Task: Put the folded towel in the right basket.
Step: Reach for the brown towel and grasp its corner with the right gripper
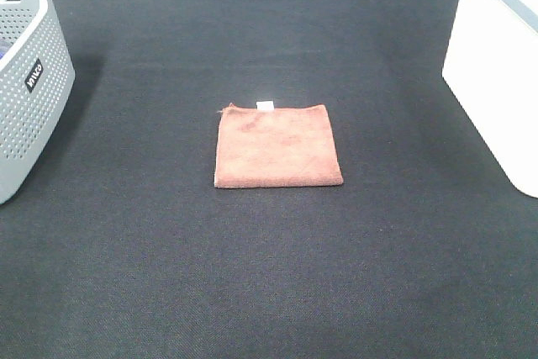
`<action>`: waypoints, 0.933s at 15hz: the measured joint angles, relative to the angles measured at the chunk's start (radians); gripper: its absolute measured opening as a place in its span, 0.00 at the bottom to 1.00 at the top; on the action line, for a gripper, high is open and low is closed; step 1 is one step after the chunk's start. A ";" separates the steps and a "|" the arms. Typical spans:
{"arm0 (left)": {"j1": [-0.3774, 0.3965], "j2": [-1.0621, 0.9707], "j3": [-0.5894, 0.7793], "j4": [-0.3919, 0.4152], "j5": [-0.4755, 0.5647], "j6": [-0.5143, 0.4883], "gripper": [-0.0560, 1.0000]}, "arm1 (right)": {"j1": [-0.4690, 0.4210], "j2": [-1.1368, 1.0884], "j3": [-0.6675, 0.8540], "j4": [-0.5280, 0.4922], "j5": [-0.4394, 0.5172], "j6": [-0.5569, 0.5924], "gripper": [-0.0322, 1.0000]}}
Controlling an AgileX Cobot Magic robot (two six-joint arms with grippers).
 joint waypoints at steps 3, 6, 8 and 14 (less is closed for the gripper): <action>0.000 0.000 0.000 0.000 0.000 0.000 0.88 | 0.000 0.000 0.000 0.000 0.000 0.000 0.67; 0.000 0.000 0.000 0.000 0.000 0.000 0.88 | 0.000 0.000 0.000 0.000 0.000 0.000 0.67; 0.000 0.000 0.000 0.000 0.000 0.000 0.88 | 0.000 0.000 0.000 0.000 0.000 0.000 0.67; 0.000 0.000 0.000 0.000 0.000 0.000 0.88 | 0.000 0.000 0.000 0.000 0.000 0.000 0.67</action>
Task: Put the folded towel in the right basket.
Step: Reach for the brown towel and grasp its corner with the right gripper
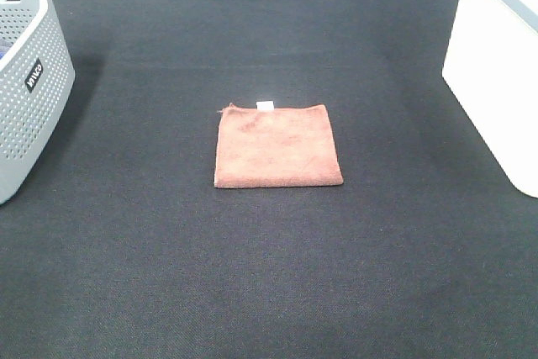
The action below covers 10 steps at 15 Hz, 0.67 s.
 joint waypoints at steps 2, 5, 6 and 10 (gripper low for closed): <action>0.000 0.000 0.000 0.000 0.000 0.000 0.88 | 0.000 0.000 0.000 0.000 0.000 0.000 0.67; 0.000 0.000 0.000 0.000 0.000 0.000 0.88 | 0.000 0.000 0.000 0.000 0.000 0.000 0.67; 0.000 0.000 0.000 0.000 0.000 0.000 0.88 | 0.000 0.000 0.000 0.000 0.000 0.000 0.67; 0.000 0.000 0.000 0.000 0.000 0.000 0.88 | 0.000 0.000 0.000 0.000 0.000 0.000 0.67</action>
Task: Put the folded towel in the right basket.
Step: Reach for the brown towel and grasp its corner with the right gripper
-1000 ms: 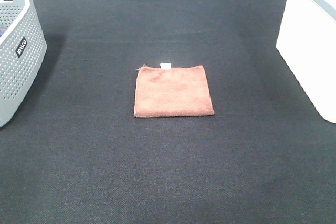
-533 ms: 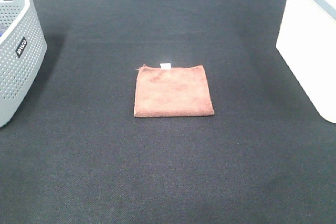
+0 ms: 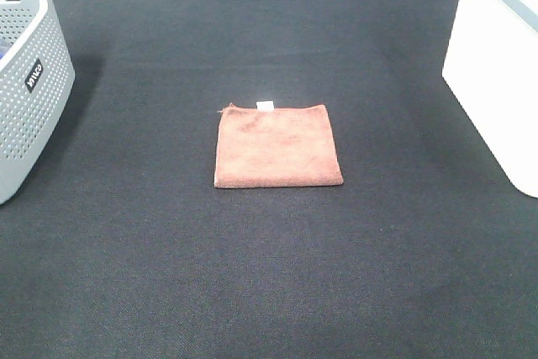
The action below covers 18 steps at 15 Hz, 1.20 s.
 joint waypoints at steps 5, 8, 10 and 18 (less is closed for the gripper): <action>0.000 0.000 0.000 0.000 0.000 0.000 0.88 | 0.000 0.000 0.000 0.000 0.000 0.000 0.67; 0.000 0.000 0.000 0.000 0.000 0.000 0.88 | 0.000 0.000 0.000 0.000 0.000 0.000 0.67; 0.000 0.000 0.000 0.000 0.000 0.000 0.88 | 0.000 0.000 0.000 0.000 0.000 0.000 0.67; 0.000 0.000 0.000 0.000 0.000 0.000 0.88 | 0.000 0.000 0.000 0.000 0.000 0.000 0.67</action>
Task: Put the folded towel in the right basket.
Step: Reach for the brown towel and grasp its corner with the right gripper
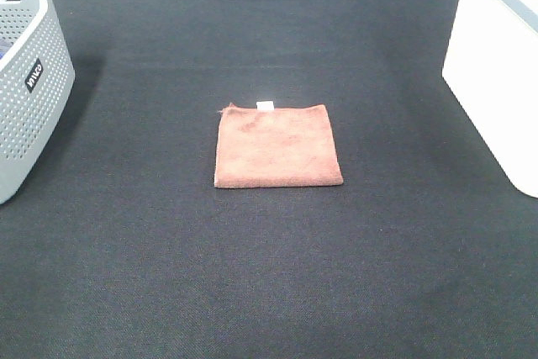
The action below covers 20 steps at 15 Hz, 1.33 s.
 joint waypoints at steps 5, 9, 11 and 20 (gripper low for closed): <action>0.000 0.000 0.000 0.000 0.000 0.000 0.88 | 0.000 0.000 0.000 0.000 0.000 0.000 0.67; 0.000 0.000 0.000 0.000 0.000 0.000 0.88 | 0.000 0.000 0.000 0.000 0.000 0.000 0.67; 0.000 0.000 0.000 0.000 0.000 0.000 0.88 | 0.000 0.000 0.000 0.000 0.000 0.000 0.67; 0.000 0.000 0.000 0.000 0.000 0.000 0.88 | 0.000 0.471 -0.196 0.000 -0.240 0.000 0.67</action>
